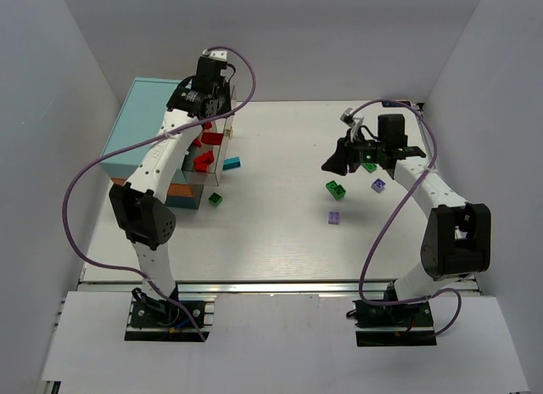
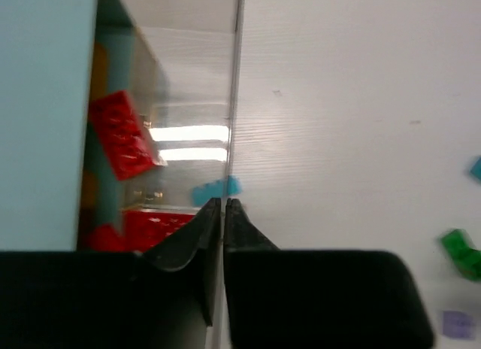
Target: Sort the legos into containers by color
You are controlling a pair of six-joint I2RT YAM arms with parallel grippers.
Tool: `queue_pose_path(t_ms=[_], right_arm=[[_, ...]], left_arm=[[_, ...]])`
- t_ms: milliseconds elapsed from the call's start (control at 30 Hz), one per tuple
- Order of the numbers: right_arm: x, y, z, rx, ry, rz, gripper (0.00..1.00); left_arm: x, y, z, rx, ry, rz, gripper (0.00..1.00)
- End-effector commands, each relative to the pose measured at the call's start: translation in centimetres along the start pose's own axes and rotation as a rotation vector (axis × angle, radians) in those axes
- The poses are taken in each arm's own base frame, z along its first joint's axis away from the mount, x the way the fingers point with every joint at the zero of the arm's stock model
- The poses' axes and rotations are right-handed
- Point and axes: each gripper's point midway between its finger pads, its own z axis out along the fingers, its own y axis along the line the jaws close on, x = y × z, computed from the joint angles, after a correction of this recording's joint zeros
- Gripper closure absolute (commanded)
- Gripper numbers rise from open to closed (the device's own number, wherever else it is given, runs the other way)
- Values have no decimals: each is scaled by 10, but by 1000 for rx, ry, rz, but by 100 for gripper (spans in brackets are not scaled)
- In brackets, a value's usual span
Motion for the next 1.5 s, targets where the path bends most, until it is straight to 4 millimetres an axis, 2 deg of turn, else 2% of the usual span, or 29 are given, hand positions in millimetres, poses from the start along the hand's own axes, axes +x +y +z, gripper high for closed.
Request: queue_pose_path(t_ms=[0, 67, 100, 133, 200, 267, 300, 367, 467, 500, 533, 633, 667, 733, 867, 967, 1300, 1467], right_arm=[[-17, 2, -1, -5, -37, -60, 57], [-16, -2, 0, 15, -39, -50, 78], [-18, -5, 0, 27, -48, -50, 89], [-19, -8, 1, 39, -51, -36, 100], [-21, -15, 0, 77, -54, -33, 100], [-23, -19, 0, 101, -55, -30, 100], [-24, -20, -1, 107, -58, -36, 100], [-25, -23, -1, 122, -60, -39, 100], [-24, -23, -1, 127, -55, -32, 100], [-24, -24, -2, 130, -56, -31, 100], [-23, -25, -2, 133, -56, -30, 100], [-23, -26, -3, 137, -55, -29, 100], [-24, -25, -3, 134, -55, -31, 100], [-24, -25, -3, 136, -53, -30, 100], [-24, -24, -2, 131, -54, -32, 100], [-24, -25, -3, 132, -55, -28, 100], [-24, -25, -4, 139, -56, -30, 100], [-23, -24, -3, 132, -55, -39, 100]], left_arm=[[-46, -41, -54, 268, -144, -42, 86], [-41, -59, -57, 373, -125, -52, 92], [-30, -76, -53, 445, -81, -42, 92], [-24, -80, -48, 453, -53, -41, 90], [-6, -85, -34, 424, 19, -21, 84], [6, -81, -22, 361, 58, -8, 79], [14, -68, -9, 252, 82, 12, 78], [22, -48, 1, 137, 111, 39, 76], [30, -46, 8, 98, 128, 57, 73], [26, -28, 12, -7, 105, 68, 73], [26, -21, 15, -51, 102, 73, 72], [29, -8, 19, -132, 102, 87, 68], [32, -5, 22, -152, 109, 90, 60], [33, 3, 23, -199, 107, 97, 55], [37, 19, 25, -274, 114, 106, 34], [39, 31, 26, -319, 121, 106, 24], [47, 54, 26, -437, 133, 127, 15], [42, 54, 23, -437, 120, 120, 16]])
